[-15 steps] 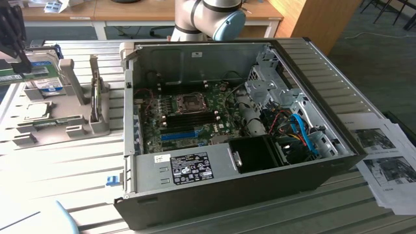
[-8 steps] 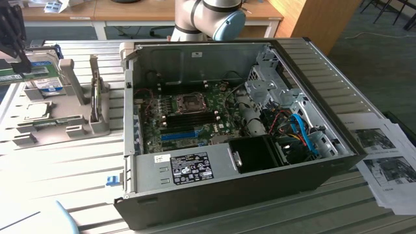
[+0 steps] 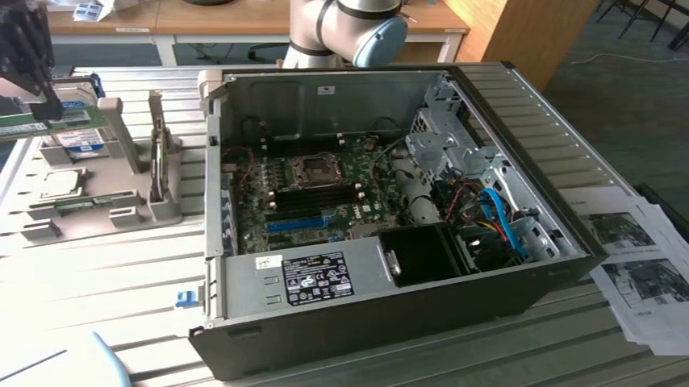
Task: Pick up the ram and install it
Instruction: 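Pick up the ram and move it above insertion slot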
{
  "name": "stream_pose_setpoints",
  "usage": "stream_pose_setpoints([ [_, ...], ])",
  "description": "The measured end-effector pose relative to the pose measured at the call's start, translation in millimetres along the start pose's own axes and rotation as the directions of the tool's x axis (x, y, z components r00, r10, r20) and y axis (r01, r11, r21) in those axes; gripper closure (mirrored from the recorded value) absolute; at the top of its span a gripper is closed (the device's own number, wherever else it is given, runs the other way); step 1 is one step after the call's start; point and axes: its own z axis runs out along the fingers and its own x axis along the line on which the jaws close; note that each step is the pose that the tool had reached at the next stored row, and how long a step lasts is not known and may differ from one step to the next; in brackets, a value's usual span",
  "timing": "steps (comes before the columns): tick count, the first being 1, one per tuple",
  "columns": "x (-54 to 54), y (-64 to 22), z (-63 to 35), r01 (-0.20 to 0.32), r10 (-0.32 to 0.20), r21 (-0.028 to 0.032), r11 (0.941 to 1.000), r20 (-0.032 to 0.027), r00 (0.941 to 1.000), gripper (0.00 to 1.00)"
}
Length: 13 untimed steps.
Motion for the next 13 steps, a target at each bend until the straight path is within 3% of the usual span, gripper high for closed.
stream_pose_setpoints([
  [13,0.2,-26.6,-1.1,0.000,0.000,-0.0042,1.0000,0.0000,1.0000,0.89],
])
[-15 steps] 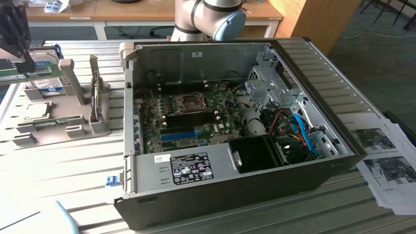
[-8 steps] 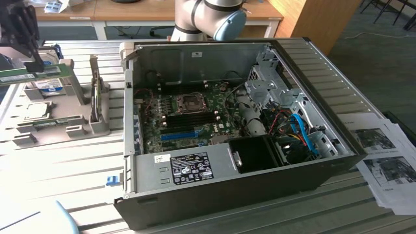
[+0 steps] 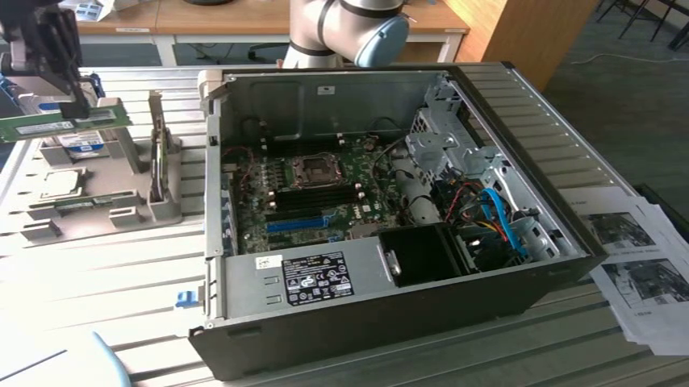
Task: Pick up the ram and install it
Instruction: 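Pick up the ram and move it above insertion slot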
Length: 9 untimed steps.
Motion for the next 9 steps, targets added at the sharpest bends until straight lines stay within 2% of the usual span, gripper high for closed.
stream_pose_setpoints([
  [9,0.1,-17.2,-0.7,0.000,0.000,-0.0036,1.0000,0.0000,1.0000,0.89],
])
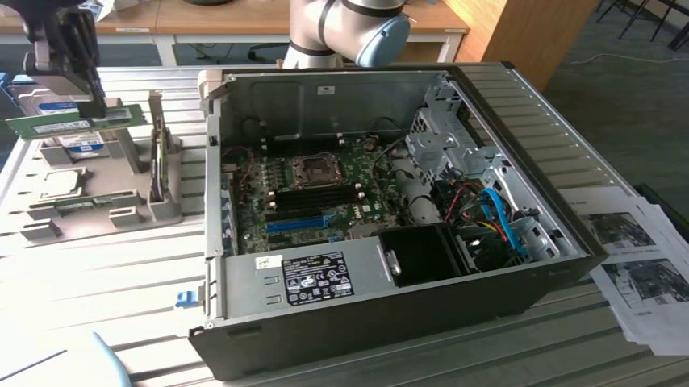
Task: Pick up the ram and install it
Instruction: 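Pick up the ram and move it above insertion slot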
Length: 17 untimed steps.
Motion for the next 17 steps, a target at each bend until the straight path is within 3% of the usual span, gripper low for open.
stream_pose_setpoints([
  [17,0.2,-30.9,-1.4,0.000,0.000,-0.0099,1.0000,0.0001,1.0000,0.89],
])
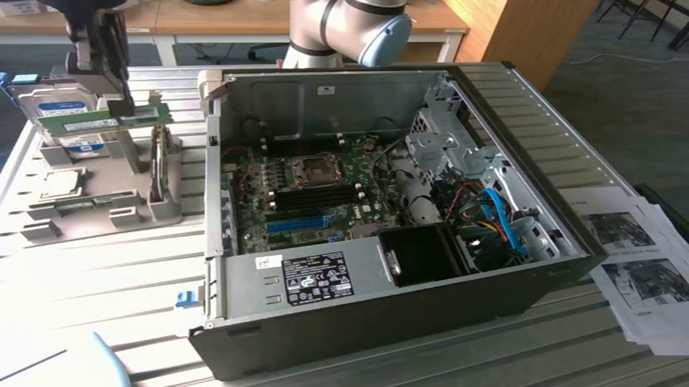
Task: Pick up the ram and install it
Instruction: 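Pick up the ram and move it above insertion slot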
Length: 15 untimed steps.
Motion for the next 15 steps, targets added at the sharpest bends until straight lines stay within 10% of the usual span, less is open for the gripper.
stream_pose_setpoints([
  [15,0.2,-25.7,-1.5,0.000,0.000,-0.0034,1.0000,-0.0001,1.0000,0.89],
])
